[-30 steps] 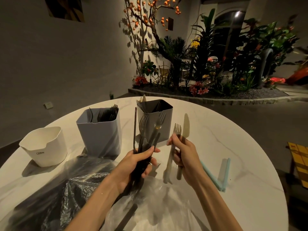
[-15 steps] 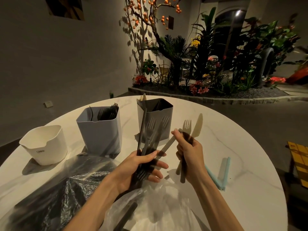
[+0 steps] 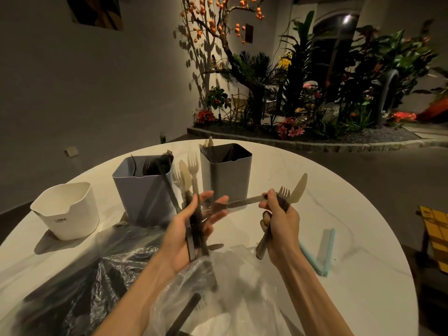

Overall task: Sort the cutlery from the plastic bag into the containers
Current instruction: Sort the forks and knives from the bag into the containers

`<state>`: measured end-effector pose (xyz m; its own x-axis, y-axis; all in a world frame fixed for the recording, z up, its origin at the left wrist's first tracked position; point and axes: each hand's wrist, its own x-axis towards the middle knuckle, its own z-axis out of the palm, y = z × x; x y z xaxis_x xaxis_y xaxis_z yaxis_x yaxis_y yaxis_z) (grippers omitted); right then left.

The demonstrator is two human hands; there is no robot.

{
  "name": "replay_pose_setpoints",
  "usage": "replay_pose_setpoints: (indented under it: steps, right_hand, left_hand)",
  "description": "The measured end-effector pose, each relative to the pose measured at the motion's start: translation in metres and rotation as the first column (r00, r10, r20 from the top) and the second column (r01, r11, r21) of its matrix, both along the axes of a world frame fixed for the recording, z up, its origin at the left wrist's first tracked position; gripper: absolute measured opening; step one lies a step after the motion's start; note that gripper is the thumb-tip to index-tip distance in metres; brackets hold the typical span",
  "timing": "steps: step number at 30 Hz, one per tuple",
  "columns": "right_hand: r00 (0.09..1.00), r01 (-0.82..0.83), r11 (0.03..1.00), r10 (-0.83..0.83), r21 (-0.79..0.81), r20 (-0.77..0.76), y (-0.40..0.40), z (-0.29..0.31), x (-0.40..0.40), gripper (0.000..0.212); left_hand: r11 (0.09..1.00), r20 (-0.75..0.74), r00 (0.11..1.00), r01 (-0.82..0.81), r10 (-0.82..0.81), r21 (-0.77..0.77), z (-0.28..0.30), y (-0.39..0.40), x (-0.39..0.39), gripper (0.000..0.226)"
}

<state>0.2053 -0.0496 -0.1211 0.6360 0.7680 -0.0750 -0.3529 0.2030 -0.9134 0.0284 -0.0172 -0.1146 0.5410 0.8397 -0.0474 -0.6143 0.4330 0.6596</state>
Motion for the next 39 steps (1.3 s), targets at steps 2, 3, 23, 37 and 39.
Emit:
replay_pose_setpoints:
  steps: [2, 3, 23, 37, 39]
  right_hand:
    - [0.997, -0.037, 0.999, 0.038, 0.013, -0.06, -0.001, 0.001, 0.0, 0.024]
    - [0.993, -0.071, 0.997, 0.074, 0.033, -0.095, -0.002, 0.001, 0.001, 0.024]
    - [0.731, -0.341, 0.94, 0.242, 0.034, 0.638, -0.02, 0.011, -0.024, 0.018]
    - [0.853, -0.349, 0.925, 0.381, -0.154, 0.357, -0.011, 0.01, -0.006, 0.03]
    - [0.851, -0.371, 0.917, 0.398, -0.144, 0.343, -0.011, 0.011, -0.004, 0.03]
  left_hand:
    - [0.997, 0.078, 0.995, -0.065, 0.068, -0.044, 0.0, 0.001, -0.001, 0.037]
    - [0.995, 0.074, 0.993, -0.09, 0.094, -0.048, -0.001, 0.001, -0.001, 0.036]
    - [0.973, -0.532, 0.83, -0.056, 0.169, 0.222, -0.011, -0.004, 0.014, 0.02]
    - [0.967, -0.603, 0.793, 0.085, 0.081, 0.241, -0.01, -0.009, 0.014, 0.024]
    - [0.98, -0.536, 0.844, 0.1, 0.008, 0.172, -0.009, -0.012, 0.014, 0.021]
